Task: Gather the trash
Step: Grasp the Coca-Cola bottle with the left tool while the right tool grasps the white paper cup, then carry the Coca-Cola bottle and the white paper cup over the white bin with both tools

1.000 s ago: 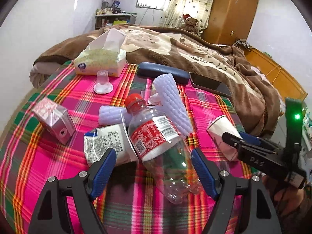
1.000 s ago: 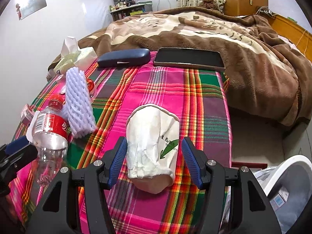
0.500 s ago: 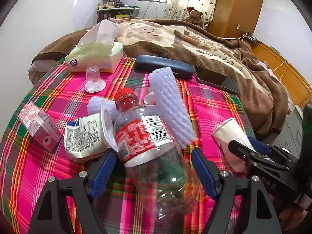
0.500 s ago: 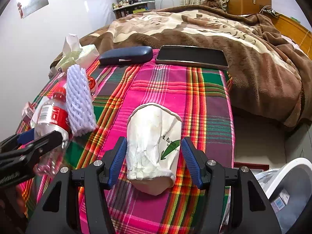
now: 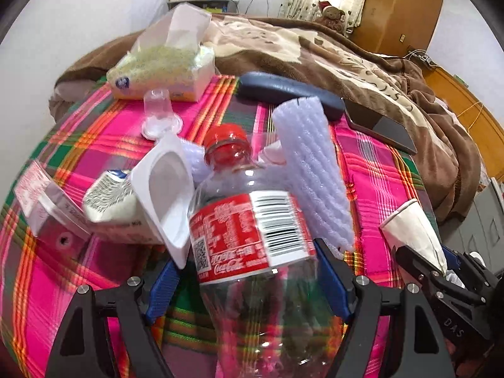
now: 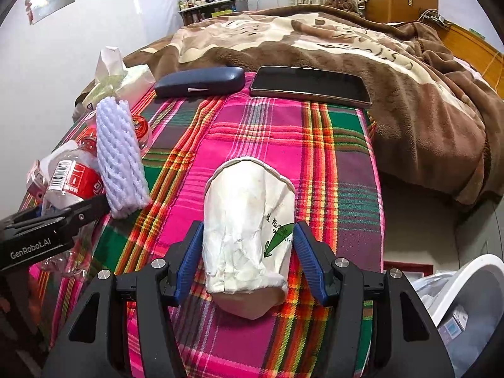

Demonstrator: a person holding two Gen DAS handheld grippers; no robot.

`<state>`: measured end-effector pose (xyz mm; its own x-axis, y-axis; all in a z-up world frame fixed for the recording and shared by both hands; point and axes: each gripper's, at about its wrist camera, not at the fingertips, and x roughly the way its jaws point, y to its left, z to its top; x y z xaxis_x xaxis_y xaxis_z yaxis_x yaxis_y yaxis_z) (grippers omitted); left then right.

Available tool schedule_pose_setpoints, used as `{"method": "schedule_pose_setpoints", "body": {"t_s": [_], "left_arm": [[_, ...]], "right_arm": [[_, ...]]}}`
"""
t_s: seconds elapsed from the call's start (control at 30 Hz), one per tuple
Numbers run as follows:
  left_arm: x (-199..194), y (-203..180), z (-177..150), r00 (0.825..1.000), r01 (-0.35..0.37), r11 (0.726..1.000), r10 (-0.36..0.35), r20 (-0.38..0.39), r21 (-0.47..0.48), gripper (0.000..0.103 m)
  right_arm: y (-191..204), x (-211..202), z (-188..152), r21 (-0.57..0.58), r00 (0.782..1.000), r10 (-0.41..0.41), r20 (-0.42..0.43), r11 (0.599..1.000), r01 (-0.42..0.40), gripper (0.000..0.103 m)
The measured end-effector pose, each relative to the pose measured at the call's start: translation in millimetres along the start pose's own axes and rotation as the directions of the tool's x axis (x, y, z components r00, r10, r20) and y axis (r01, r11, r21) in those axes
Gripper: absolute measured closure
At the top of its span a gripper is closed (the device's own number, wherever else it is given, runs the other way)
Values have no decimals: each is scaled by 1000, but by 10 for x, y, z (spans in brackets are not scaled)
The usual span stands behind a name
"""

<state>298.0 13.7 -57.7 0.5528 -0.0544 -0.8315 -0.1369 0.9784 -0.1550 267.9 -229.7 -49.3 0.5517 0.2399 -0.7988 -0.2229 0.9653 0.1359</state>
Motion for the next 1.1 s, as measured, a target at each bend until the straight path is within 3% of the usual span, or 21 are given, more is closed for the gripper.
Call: {"method": "schedule_pose_setpoints", "body": {"t_s": [0.13, 0.2, 0.33, 1.1], "left_arm": [[5, 2, -24, 1000, 5, 1000, -5, 5, 6, 28], [-15, -22, -29, 1000, 7, 1000, -7, 12, 23, 38], [-38, -12, -42, 1000, 13, 1000, -13, 11, 21, 40], [-602, -64, -384, 993, 77, 993, -84, 85, 85, 40]], "right_arm": [[2, -5, -4, 5, 1000, -2, 3, 1000, 2, 52], [-2, -15, -11, 12, 1000, -6, 5, 1000, 6, 56], [1, -48, -22, 16, 1000, -19, 15, 1000, 19, 67], [85, -482, -204, 56, 995, -10, 94, 998, 5, 68]]}}
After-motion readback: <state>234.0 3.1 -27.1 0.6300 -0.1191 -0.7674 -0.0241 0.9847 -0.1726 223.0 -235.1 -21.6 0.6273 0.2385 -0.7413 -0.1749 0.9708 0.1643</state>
